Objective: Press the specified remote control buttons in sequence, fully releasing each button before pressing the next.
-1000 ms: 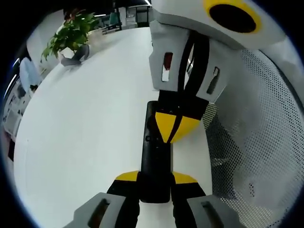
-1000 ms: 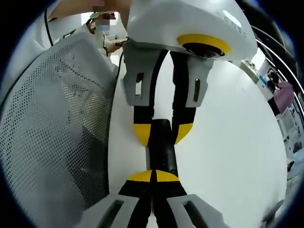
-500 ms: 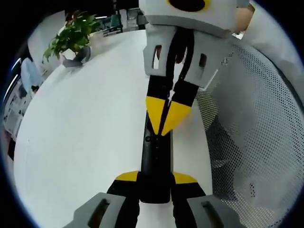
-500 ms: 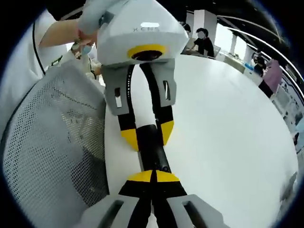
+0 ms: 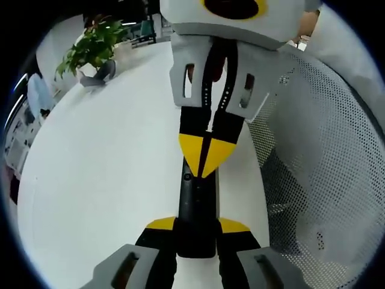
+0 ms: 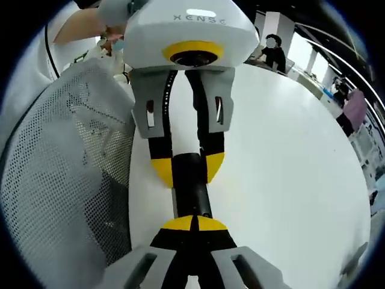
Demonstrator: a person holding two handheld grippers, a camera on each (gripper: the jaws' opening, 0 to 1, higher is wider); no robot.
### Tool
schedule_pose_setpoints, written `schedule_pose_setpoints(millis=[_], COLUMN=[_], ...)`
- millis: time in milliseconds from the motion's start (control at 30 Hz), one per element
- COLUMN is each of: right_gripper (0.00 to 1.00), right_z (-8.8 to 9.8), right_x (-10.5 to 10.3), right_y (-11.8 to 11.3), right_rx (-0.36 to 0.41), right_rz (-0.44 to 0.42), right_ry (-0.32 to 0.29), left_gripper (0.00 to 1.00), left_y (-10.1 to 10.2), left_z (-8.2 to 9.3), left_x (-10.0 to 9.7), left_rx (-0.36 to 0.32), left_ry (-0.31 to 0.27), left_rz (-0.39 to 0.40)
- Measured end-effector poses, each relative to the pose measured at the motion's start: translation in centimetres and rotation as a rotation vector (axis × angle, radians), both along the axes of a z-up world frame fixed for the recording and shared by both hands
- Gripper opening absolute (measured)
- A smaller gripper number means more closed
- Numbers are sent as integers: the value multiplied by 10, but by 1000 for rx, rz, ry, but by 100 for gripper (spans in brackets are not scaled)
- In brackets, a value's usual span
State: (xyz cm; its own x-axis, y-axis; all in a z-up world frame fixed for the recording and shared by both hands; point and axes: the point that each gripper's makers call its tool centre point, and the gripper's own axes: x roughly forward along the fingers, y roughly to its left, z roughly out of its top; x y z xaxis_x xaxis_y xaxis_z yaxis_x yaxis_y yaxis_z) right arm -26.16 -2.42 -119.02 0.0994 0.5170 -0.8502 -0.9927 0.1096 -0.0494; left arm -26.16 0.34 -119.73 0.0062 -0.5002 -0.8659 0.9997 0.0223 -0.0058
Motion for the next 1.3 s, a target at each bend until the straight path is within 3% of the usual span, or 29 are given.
schedule_pose_setpoints(millis=[100, 300, 500, 600, 700, 1067, 1300], right_gripper=[0, 0, 0, 0, 0, 0, 0], right_z=[0, 0, 4, 6, 4, 3, 1], right_x=[3, 4, 1, 9, 12, 12, 16], right_y=[2, 4, 3, -2, -4, 0, 4], right_rx=[-39, -28, 35, 26, 25, -6, -91], right_rz=[-2, -38, -85, -110, -125, -95, -117], right_ry=[16, 43, 159, 145, 178, 232, 290], left_gripper=[24, 24, 24, 24, 24, 24, 24], left_y=[0, 0, 0, 0, 0, 1, 1], left_z=[0, 0, 0, 0, 0, 1, 1], left_x=[-1, 0, 0, 0, 0, 1, 1], left_rx=[-8, -35, -22, -27, -33, -40, -44], left_ry=[-4, -4, -1, 1, 1, 2, 3], left_rz=[1, 8, 13, 16, 15, 16, 14])
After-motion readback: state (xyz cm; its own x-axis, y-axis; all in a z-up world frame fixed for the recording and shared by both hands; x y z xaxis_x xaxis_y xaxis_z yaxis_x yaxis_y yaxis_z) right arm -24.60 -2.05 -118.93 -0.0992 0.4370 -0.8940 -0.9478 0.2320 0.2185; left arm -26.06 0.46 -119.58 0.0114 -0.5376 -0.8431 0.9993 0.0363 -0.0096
